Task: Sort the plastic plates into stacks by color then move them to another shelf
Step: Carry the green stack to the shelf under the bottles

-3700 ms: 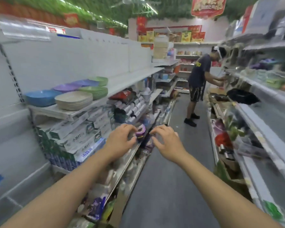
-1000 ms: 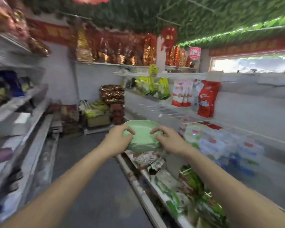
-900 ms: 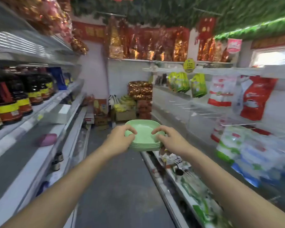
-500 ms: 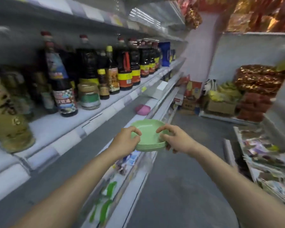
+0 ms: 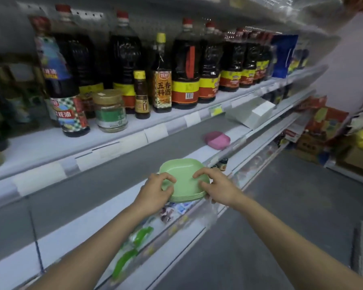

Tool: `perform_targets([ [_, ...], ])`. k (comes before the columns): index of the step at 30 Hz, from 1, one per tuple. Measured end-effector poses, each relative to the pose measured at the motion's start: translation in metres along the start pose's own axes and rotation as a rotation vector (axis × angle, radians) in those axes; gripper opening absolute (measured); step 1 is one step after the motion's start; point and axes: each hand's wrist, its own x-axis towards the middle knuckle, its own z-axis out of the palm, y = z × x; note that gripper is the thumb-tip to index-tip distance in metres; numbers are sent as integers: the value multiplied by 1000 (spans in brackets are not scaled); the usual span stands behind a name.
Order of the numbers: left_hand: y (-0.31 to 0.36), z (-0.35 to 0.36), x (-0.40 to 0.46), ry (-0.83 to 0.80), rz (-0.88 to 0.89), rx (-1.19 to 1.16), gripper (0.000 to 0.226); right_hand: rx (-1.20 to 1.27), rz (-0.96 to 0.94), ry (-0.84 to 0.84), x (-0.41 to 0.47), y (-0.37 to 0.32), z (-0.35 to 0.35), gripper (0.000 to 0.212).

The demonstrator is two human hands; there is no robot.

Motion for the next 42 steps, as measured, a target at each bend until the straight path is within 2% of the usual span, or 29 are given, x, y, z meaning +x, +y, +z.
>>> perform_targets([
  [8,-7,53,97,39,-67,28,27,-14,-67,-59,102,77,-25,27],
  [14,-22,103,204,90,-103,-9,27,-77,-97,-128,200,136,-49,42],
  [19,-23,145,274,112,-146,-21,26,-138,-106,-185,272,185,-73,30],
  [25,-28,175,332,146,-265,-38,40,-196,-175,-309,352,235,-74,31],
  [31,-32,217,375,259,-421,-33,40,-267,-260,-448,419,278,-73,36],
  [36,-34,246,390,383,-505,-45,36,-316,-300,-508,441,298,-71,39],
  [42,-29,256,407,430,-504,-52,34,-314,-305,-502,456,306,-71,36],
])
